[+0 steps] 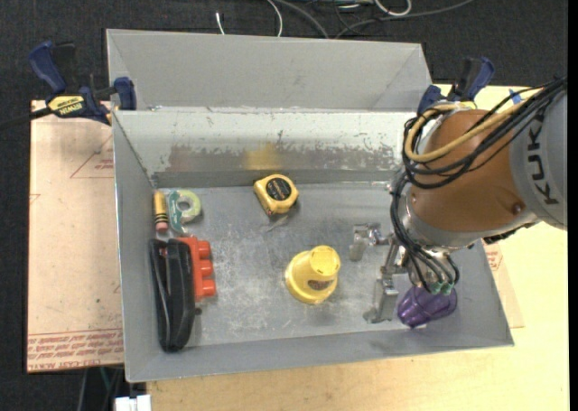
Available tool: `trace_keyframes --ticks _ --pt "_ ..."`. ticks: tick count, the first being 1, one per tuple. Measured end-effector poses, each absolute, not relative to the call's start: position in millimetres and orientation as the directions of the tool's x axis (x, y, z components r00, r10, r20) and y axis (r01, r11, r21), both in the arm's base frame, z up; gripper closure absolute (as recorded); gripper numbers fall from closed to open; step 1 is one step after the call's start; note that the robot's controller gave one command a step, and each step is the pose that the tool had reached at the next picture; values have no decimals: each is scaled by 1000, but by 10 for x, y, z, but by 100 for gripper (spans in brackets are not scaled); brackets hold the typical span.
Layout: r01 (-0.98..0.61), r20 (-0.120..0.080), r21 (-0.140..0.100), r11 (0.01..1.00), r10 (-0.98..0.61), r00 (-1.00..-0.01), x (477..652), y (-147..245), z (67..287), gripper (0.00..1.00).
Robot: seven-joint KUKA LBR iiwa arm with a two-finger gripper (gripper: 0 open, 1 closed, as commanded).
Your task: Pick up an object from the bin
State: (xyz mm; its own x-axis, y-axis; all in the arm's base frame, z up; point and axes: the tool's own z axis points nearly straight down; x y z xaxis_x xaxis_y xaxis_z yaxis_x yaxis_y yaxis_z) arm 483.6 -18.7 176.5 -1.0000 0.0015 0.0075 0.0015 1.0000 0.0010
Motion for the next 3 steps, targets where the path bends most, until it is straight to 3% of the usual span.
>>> trace_keyframes --ticks 1,2,3 --pt "0 0 1 1000 0 -1000 4855 -187 1803 0" --pt "150 -2 2 989 150 -989 5075 43 1192 0" --pt "138 -2 1 990 138 -990 5167 185 1269 0"
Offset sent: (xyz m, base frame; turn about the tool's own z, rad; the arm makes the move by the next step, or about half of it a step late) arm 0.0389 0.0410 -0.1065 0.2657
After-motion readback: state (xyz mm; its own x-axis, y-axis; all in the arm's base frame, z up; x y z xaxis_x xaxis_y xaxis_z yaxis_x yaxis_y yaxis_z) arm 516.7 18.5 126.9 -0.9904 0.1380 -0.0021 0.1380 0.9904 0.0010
